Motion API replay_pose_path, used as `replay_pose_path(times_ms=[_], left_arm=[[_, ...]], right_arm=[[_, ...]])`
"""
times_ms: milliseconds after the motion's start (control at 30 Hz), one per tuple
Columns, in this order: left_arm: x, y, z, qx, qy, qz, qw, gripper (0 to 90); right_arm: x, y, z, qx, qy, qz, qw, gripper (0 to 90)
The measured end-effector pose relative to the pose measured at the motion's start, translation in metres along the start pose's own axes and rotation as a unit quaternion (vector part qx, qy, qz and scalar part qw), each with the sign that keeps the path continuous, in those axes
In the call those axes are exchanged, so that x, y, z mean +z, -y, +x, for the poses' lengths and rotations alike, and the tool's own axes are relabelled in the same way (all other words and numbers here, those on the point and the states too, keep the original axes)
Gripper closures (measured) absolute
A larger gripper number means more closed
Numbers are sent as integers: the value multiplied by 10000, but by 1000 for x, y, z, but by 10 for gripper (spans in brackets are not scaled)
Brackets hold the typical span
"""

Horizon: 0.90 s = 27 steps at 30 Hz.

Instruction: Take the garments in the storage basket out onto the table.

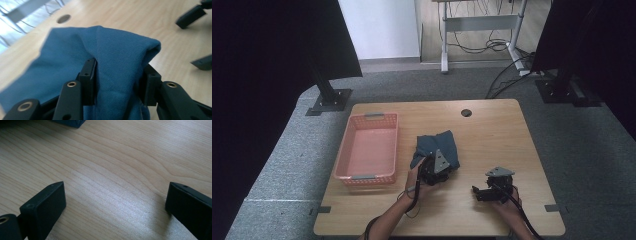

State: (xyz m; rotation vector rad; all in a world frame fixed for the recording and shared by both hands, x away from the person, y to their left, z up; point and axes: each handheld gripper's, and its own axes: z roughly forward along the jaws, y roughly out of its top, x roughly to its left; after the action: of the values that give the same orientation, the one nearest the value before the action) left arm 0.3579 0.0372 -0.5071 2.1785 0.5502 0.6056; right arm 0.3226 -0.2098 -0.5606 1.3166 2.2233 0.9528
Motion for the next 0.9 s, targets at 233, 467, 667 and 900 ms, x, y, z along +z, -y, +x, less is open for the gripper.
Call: replay_pose_path(times_ms=[233,467,667,900], left_arm=[[5,9,-1,-193,230,-85,9995,491],[7,11,2,-403,436,-149,9981,403],[9,11,1,-393,488,-150,9979,318],[8,14,0,-420,508,-118,9978,237]], right_arm=[[0,0,0,-2,2,0,10000,24],[0,0,0,6,14,-3,10000,24],[0,0,0,7,18,-4,10000,24],[0,1,0,7,18,-3,10000,24]])
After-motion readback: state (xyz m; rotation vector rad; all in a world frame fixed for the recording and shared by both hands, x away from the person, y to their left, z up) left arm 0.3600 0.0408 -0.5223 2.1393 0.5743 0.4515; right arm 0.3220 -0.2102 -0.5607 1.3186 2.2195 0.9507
